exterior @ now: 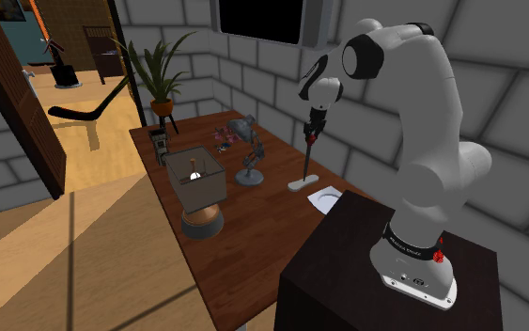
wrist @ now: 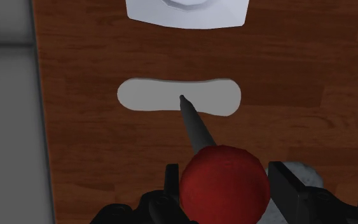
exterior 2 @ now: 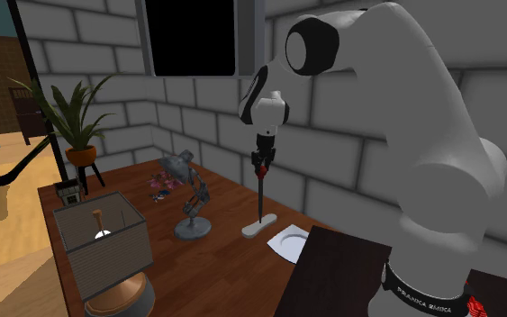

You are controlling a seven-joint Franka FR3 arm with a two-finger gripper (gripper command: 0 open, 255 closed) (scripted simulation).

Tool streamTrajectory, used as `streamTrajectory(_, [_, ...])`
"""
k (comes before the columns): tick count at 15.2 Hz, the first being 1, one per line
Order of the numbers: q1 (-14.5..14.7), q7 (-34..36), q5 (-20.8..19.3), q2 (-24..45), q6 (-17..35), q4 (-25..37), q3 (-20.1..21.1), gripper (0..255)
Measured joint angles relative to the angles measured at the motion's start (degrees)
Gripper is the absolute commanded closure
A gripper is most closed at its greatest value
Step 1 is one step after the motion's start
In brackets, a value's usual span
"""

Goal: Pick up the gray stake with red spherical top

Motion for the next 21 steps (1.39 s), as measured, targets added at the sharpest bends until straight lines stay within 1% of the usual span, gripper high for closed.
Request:
streamTrajectory(6, [0.06, 0.18, -0.16, -0.15, -0.43, 0.19, -0.09, 255])
streamTrajectory(21, [1.30, 2.78, -3.59, -6.11, -8.09, 2.28, -2.27, 255])
